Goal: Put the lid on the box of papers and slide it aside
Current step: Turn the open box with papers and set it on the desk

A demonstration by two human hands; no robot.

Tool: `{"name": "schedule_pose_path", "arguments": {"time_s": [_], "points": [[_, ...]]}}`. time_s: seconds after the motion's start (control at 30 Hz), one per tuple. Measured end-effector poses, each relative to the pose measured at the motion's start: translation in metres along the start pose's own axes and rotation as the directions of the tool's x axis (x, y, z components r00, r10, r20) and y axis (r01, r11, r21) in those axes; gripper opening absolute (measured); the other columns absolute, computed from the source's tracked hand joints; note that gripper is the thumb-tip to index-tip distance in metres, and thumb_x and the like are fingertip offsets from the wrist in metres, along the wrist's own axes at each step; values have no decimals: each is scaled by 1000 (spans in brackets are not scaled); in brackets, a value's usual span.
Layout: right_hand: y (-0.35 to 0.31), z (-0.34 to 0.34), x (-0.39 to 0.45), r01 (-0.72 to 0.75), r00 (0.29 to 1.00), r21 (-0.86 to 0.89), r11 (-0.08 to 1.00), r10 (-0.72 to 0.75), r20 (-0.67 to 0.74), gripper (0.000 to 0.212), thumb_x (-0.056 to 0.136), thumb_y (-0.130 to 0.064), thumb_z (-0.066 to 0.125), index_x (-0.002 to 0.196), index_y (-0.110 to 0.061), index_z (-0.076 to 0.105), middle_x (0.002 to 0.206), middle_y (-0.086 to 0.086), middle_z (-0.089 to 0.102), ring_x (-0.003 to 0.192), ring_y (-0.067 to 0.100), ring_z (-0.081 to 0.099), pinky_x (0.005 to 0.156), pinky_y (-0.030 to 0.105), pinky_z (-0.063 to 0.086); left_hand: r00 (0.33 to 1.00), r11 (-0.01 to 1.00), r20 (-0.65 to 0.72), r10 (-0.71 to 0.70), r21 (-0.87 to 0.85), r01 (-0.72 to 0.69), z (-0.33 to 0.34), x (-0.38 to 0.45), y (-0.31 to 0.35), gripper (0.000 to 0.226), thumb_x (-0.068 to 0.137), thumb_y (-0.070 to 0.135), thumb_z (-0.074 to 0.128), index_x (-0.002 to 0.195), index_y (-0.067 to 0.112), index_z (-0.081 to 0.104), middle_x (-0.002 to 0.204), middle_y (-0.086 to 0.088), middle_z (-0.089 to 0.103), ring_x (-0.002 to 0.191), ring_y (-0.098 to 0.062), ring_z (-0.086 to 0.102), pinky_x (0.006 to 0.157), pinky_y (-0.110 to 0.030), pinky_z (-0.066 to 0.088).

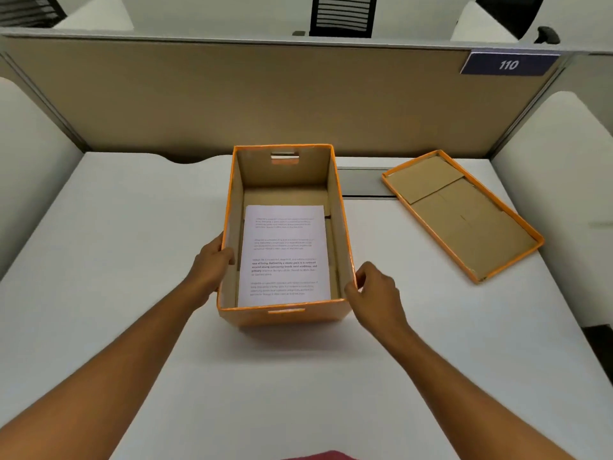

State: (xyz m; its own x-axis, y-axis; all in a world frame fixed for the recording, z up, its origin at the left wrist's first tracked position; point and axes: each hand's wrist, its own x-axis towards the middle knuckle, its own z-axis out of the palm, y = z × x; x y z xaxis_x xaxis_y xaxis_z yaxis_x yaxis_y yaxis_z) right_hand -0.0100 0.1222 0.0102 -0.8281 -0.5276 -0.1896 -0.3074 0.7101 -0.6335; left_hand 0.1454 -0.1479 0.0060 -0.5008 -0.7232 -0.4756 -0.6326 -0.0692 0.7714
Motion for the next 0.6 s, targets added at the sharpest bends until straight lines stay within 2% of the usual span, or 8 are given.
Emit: {"name": "schedule_pose_path", "arguments": {"time_s": [0.1, 0.2, 0.3, 0.4, 0.43, 0.5, 0.6], "points": [[-16, 20, -19, -85, 990, -38, 996, 89, 111, 15, 89, -32, 60, 87, -19, 52, 80, 0, 62, 72, 24, 61, 62, 37, 47, 998, 1000, 57, -16, 22, 15, -25, -2, -22, 49, 104, 20, 40, 148, 38, 49, 126, -3, 68, 108, -29, 67, 70, -41, 60], [-35, 22, -13, -120, 978, -23, 993, 122, 167, 42, 84, -53, 61, 110, -20, 57, 100, 0, 67, 89, 25, 66, 75, 38, 54, 994, 1000, 104, -28, -5, 28, -39, -3, -25, 47, 101, 33, 42, 146, 43, 50, 131, -3, 68, 111, -29, 67, 86, -52, 60], [-51, 25, 25, -185, 973, 141, 972, 161, 168, 59, 95, -61, 51, 138, -21, 52, 124, 0, 63, 108, 23, 63, 87, 39, 54, 996, 999, 89, 0, -35, 3, -44, 1, -10, 62, 98, 57, 46, 156, 40, 37, 159, -4, 49, 141, -37, 49, 109, -64, 45], [-59, 40, 62, -301, 946, 287, 909, 247, 208, 73, 89, -83, 33, 139, -35, 54, 139, -2, 63, 129, 31, 59, 100, 52, 54, 997, 997, 69, 16, -77, -10, -42, 12, 7, 71, 103, 63, 37, 165, 35, 18, 172, -5, 25, 155, -39, 29, 117, -66, 34], [-62, 47, 65, -307, 947, 320, 896, 254, 198, 75, 90, -83, 28, 144, -36, 52, 147, 0, 58, 137, 34, 54, 108, 56, 48, 995, 997, 92, 23, -79, -16, -43, 12, 12, 69, 104, 63, 33, 165, 34, 17, 172, -5, 26, 156, -39, 29, 117, -65, 34], [-75, 59, 59, -290, 956, 349, 891, 258, 137, 78, 96, -76, 22, 152, -27, 45, 155, 5, 50, 144, 34, 45, 118, 56, 37, 989, 997, 131, 62, -60, -55, -46, 7, 14, 63, 107, 58, 26, 163, 29, 25, 168, -8, 35, 153, -38, 35, 117, -60, 35], [-87, 77, 38, -305, 952, 361, 881, 296, 81, 86, 92, -78, 15, 151, -25, 48, 152, 7, 54, 140, 33, 50, 117, 56, 40, 991, 994, 79, 109, -43, -105, -60, -3, 2, 55, 111, 46, 27, 159, 20, 36, 162, -12, 44, 149, -37, 41, 118, -51, 35]]}}
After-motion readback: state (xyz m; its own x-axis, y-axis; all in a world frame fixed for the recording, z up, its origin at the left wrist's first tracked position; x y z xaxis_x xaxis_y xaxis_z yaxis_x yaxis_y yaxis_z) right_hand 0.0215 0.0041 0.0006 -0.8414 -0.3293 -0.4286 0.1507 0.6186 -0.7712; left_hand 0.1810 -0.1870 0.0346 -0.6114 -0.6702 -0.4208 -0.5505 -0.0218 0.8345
